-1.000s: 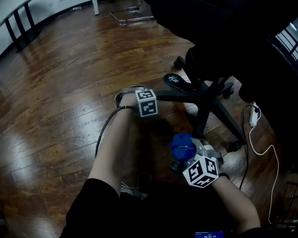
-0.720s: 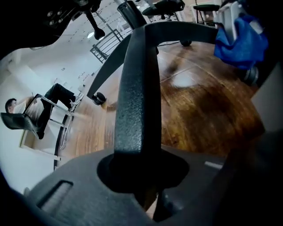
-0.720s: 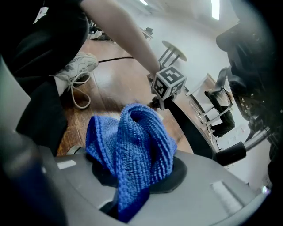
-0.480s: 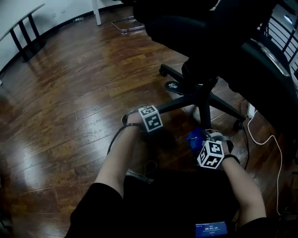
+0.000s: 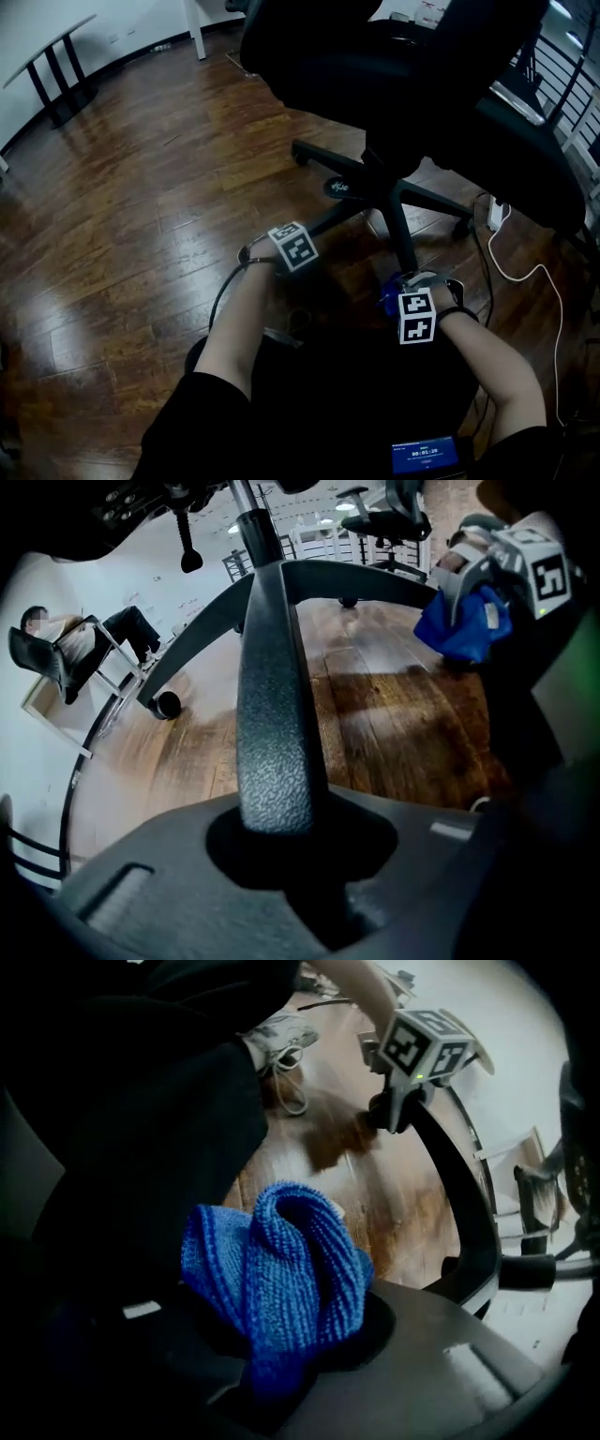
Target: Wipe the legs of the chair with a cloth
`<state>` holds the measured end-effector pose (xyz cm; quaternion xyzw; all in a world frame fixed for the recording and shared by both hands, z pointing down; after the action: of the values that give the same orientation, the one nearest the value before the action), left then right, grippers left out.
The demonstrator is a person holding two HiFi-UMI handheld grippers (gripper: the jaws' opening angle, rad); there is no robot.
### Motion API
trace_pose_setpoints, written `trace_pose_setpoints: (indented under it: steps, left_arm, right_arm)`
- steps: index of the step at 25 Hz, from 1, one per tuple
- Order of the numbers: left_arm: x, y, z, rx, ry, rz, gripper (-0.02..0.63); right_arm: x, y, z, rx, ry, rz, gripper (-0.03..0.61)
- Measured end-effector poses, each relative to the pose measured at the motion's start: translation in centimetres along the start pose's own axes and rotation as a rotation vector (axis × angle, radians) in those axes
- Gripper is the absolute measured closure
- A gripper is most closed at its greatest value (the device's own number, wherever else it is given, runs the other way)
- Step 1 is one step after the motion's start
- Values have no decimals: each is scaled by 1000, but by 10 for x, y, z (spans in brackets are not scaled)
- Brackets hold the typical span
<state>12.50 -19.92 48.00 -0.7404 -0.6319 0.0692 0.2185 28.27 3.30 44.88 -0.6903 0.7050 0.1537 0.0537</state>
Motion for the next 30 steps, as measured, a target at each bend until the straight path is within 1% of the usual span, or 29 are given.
trace_pose_setpoints:
  steps: [2,4,8,12,14,16,19,21,24,27,30]
  left_arm:
    - [2,-1,1,-8,-21,2,552]
    - [1,0,1,-31,-16,-7,552]
    - [0,3,0,-72,10,-27,554]
    - [2,6,-2,-75,15,-27,555]
    - [4,5,-3,-74,6,-28,555]
    - [2,5,-4,-69,3,-26,557]
    - [-4,6,-3,-64,12,-23,557]
    - [-2,5,-4,-63,13,-18,558]
    - [-1,4,-5,-60,22,-7,560]
    - [-1,3,-5,-56,31,-3,561]
    - [-3,2,-5,-55,37,6,561]
  right_arm:
    - [2,1,-5,-49,-7,28,480]
    - [20,-2,-9,-82,-46,13,481]
    - [91,-12,-19,-141,-197,-42,483]
    - [166,-24,-26,-195,-325,-128,483]
    - [185,-27,-26,-209,-367,-175,482]
    - [191,-27,-25,-211,-388,-186,482]
    - [185,-25,-24,-170,-421,-174,483]
    - [168,-22,-23,-154,-407,-184,484]
    - [134,-16,-18,-123,-359,-198,483]
    - [91,-11,-10,-48,-319,-251,483]
    - [61,-10,-3,25,-226,-328,485]
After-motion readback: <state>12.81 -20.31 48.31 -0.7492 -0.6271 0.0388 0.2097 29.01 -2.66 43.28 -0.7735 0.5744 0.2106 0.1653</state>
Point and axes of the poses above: the fingertips, and each gripper's own axes: z backward along the fingers, x to its right, y out of its top, the point moved 9 cm from there along z, backward along the fingers, and after that the axes turned 10 degrees about z, right-handed, at the moved point
